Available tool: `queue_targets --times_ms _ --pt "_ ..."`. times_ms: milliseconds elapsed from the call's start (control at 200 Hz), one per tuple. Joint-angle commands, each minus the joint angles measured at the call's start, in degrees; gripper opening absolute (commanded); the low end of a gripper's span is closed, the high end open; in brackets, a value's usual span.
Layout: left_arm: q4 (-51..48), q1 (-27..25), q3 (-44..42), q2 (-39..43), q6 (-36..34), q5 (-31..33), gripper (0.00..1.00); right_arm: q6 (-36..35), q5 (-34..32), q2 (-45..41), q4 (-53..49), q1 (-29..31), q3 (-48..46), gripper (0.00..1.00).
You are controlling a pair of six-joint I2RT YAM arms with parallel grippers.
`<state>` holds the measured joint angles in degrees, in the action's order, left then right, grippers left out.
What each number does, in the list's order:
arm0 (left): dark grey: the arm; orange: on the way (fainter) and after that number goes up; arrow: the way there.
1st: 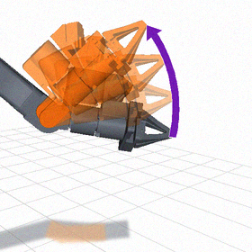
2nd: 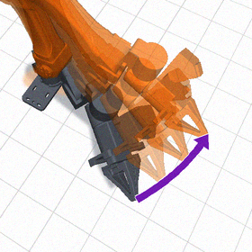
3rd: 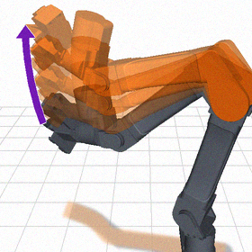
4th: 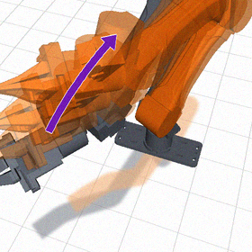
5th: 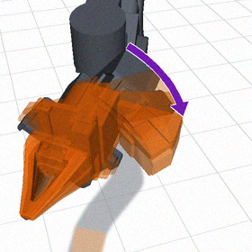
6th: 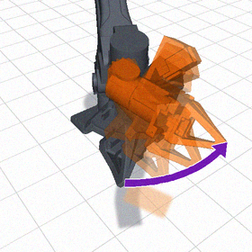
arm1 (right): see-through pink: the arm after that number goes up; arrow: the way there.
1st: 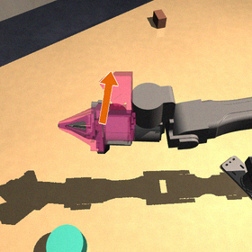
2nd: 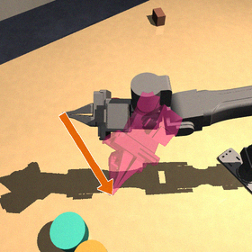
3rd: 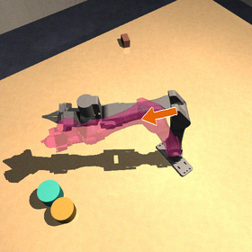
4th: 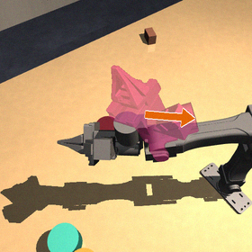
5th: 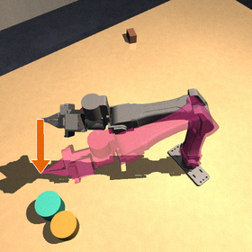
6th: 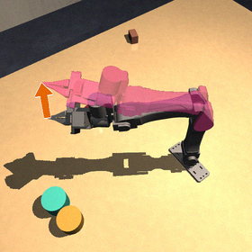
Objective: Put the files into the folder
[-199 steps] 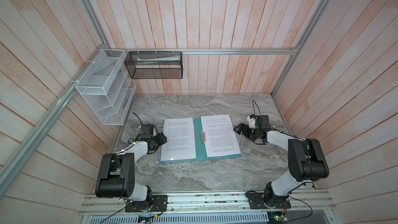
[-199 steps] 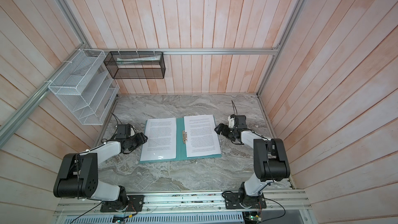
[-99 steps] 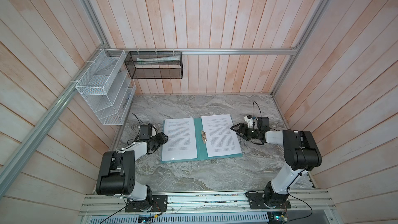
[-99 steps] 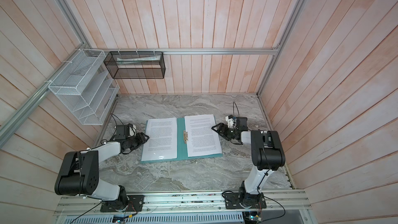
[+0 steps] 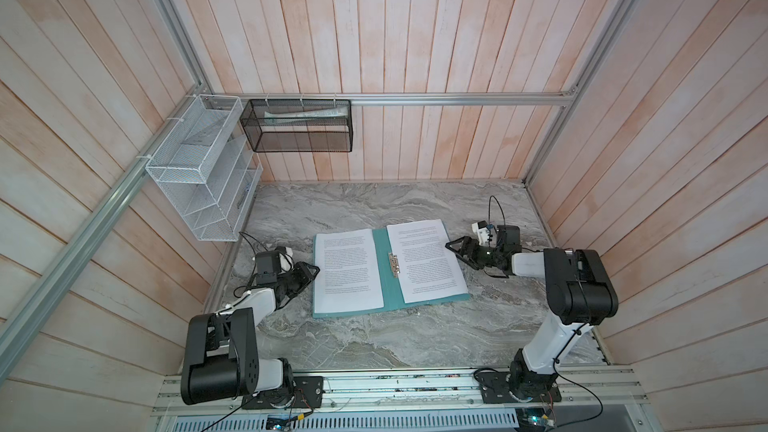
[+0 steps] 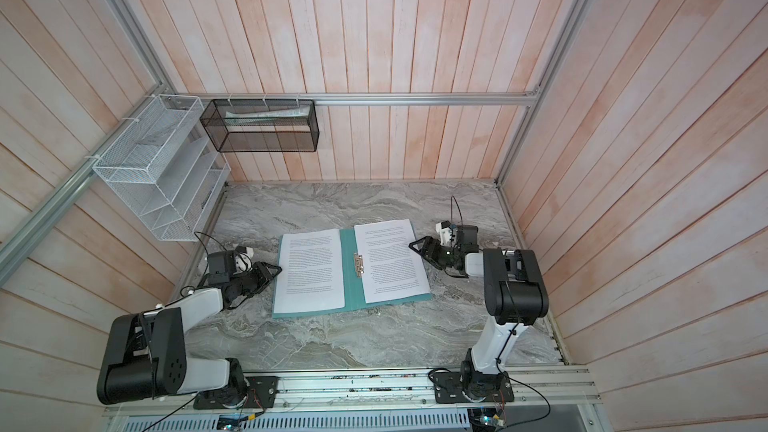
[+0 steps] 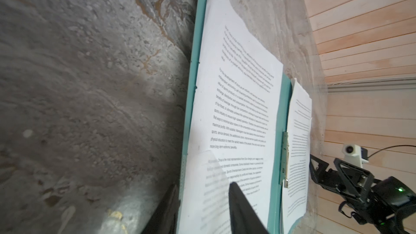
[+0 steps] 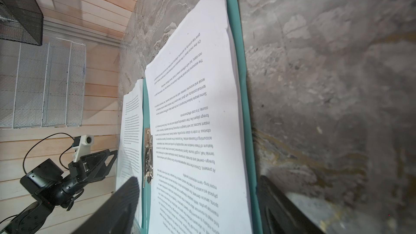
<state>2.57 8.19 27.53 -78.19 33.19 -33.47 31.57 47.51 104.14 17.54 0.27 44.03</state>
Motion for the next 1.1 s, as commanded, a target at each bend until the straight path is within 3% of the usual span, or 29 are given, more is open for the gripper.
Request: queue_targets --times_ms 0,455,795,1095 --pt "0.75 -0.76 -0.71 1.82 0.89 -6.52 0.38 1.69 0.10 3.78 -6.34 1.21 -2.01 0.84" --pt "1.88 -0.71 -0.33 9.50 4.85 -11.44 0.37 3.10 1.38 4.50 -5.33 2.10 -1.99 0.80" --pt "28.96 -2.20 -7.33 12.67 24.68 -18.01 0.37 3.80 2.46 3.79 -4.36 2.62 -2.43 0.79" --pt "20.87 -9.52 0.73 16.81 23.46 -12.10 0.39 4.50 2.87 3.41 -3.70 3.13 -3.13 0.79"
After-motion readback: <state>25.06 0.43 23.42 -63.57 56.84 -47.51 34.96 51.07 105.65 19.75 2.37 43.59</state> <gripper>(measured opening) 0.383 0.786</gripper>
